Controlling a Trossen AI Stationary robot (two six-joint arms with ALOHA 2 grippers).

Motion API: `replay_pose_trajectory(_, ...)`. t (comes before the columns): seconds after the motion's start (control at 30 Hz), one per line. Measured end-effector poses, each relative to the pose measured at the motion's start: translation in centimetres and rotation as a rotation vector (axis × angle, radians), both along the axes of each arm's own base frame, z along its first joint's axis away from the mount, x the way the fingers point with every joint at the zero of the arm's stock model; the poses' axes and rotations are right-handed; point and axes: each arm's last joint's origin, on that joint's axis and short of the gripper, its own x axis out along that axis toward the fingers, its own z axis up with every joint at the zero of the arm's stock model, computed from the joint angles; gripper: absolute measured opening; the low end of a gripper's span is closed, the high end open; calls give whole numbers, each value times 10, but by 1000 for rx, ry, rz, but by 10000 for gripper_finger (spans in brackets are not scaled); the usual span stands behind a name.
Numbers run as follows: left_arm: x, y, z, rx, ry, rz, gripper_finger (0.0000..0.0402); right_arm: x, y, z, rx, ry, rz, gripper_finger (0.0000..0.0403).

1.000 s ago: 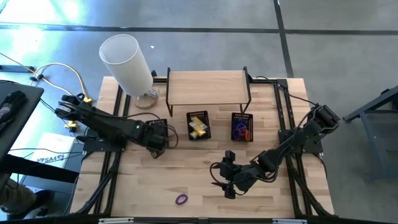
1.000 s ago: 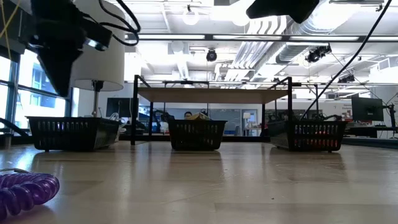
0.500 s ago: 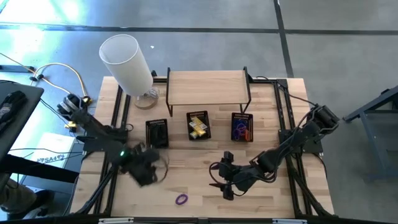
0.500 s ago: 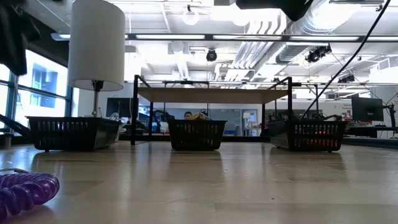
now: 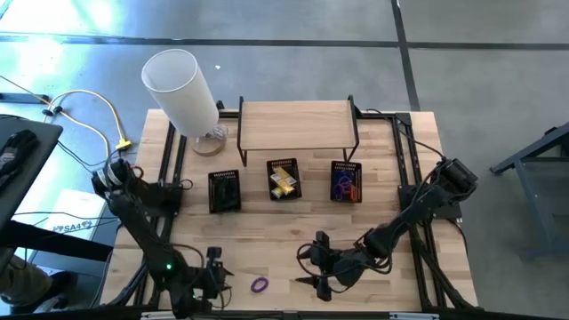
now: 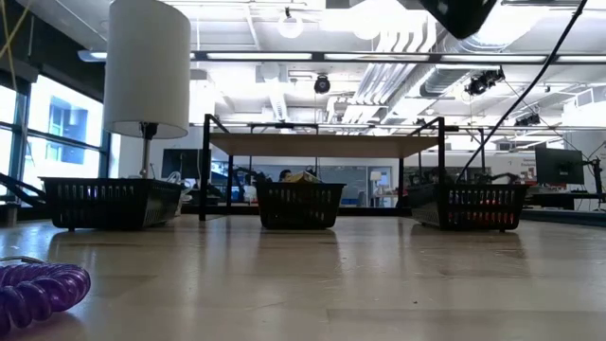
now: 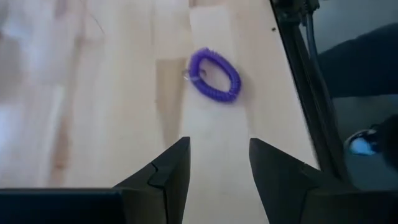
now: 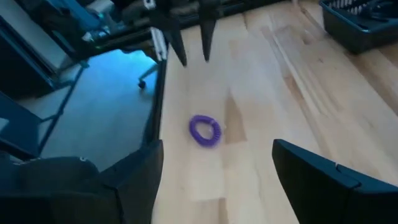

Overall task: Pick & Place Office Desk Supplies
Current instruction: Put the purple spring keychain into the right black bin

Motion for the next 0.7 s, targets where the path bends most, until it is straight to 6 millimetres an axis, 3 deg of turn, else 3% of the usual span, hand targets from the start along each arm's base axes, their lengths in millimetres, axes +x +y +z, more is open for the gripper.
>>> replay_pose_trajectory(0.23, 15, -2, -14, -122, 87, 28, 172, 1, 7, 2, 60, -48, 14, 290)
replay_pose_trajectory(0.53, 39, -4, -33, -176, 85, 39, 313, -2, 14, 5, 92, -76, 28, 290)
replay_pose_trajectory(0.7, 43, -4, -43, -177, 98, 63, 339, -5, 19, 6, 101, -84, 41, 290)
